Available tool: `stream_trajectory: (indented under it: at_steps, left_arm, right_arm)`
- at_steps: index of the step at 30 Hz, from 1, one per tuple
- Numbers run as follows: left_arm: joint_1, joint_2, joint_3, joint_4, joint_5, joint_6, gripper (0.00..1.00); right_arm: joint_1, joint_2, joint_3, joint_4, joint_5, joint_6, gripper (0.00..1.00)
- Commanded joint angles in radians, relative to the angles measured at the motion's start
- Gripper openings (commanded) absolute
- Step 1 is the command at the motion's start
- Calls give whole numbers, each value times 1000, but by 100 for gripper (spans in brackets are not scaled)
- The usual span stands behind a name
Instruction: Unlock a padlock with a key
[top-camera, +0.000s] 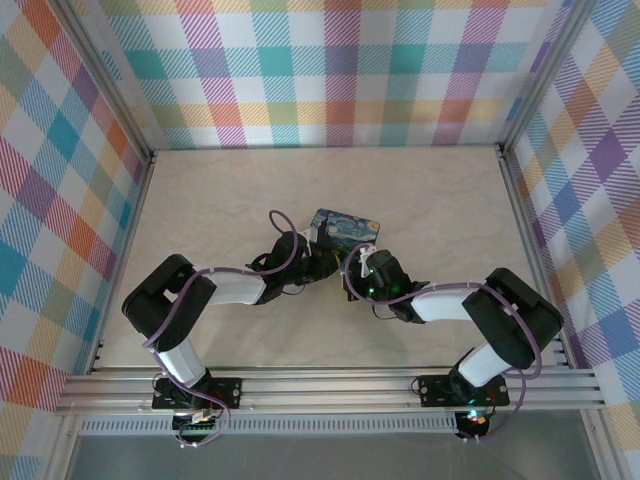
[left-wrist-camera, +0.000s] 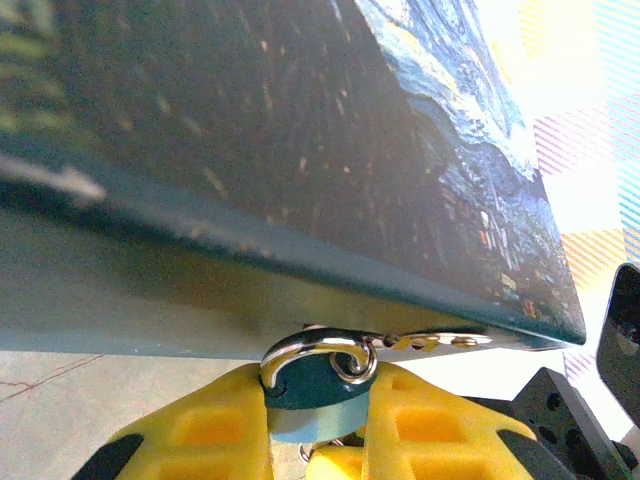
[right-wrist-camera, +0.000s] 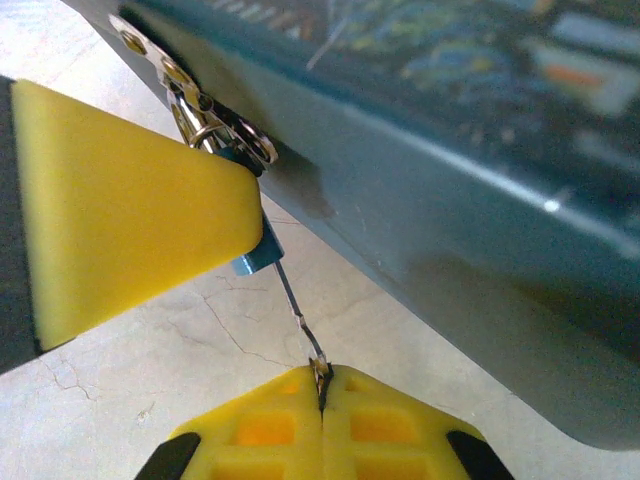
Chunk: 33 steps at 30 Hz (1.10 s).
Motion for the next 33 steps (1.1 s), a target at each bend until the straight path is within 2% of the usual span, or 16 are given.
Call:
stream_trajectory:
  at_steps: [1,33]
  left_arm:
    - [-17,-16,28,12,0,-9,21]
    - [-21,-1,57,-32,16,-47,19]
  right_arm:
    - [5,-19,-10,56,17,-8,0]
    - [5,-23,-20,111,31,-36,0]
